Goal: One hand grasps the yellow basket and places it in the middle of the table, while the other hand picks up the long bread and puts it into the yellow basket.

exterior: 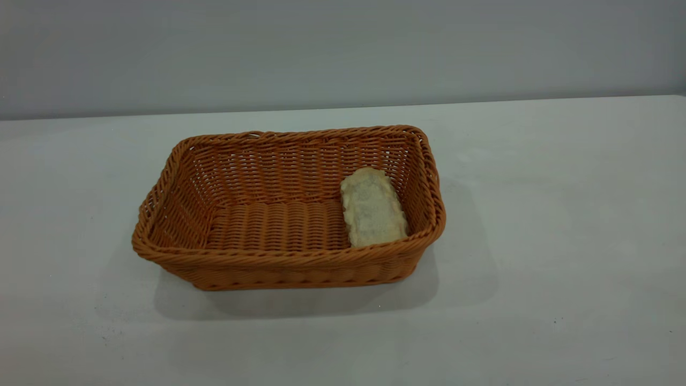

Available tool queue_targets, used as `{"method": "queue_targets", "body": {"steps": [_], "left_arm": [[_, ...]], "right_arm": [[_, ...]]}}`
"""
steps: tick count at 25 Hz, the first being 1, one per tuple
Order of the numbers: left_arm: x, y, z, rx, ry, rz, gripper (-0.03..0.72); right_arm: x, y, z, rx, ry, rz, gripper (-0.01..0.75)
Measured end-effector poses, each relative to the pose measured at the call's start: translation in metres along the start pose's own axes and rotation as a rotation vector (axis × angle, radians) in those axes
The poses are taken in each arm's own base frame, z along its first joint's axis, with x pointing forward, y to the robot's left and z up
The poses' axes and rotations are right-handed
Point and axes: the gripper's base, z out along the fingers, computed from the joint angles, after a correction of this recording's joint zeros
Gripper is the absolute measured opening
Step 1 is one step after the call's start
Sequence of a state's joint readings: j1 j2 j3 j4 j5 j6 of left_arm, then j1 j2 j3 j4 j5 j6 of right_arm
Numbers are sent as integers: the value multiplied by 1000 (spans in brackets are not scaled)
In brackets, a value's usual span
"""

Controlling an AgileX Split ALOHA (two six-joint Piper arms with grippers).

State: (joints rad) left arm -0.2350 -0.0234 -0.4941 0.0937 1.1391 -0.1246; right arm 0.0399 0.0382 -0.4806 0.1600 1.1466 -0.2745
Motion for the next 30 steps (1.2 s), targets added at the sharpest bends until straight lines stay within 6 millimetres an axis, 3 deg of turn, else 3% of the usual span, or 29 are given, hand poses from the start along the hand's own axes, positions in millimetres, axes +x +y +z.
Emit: {"method": "queue_targets", "body": {"steps": [15,30], "left_arm": [[2,-5,-2,-211,-3,-166,552],[2,-5,-2,-222,-3,-174,552]], "right_arm": [[4,2,-5,70,-47,30,363],[4,2,-5,70,-47,32,363]]}}
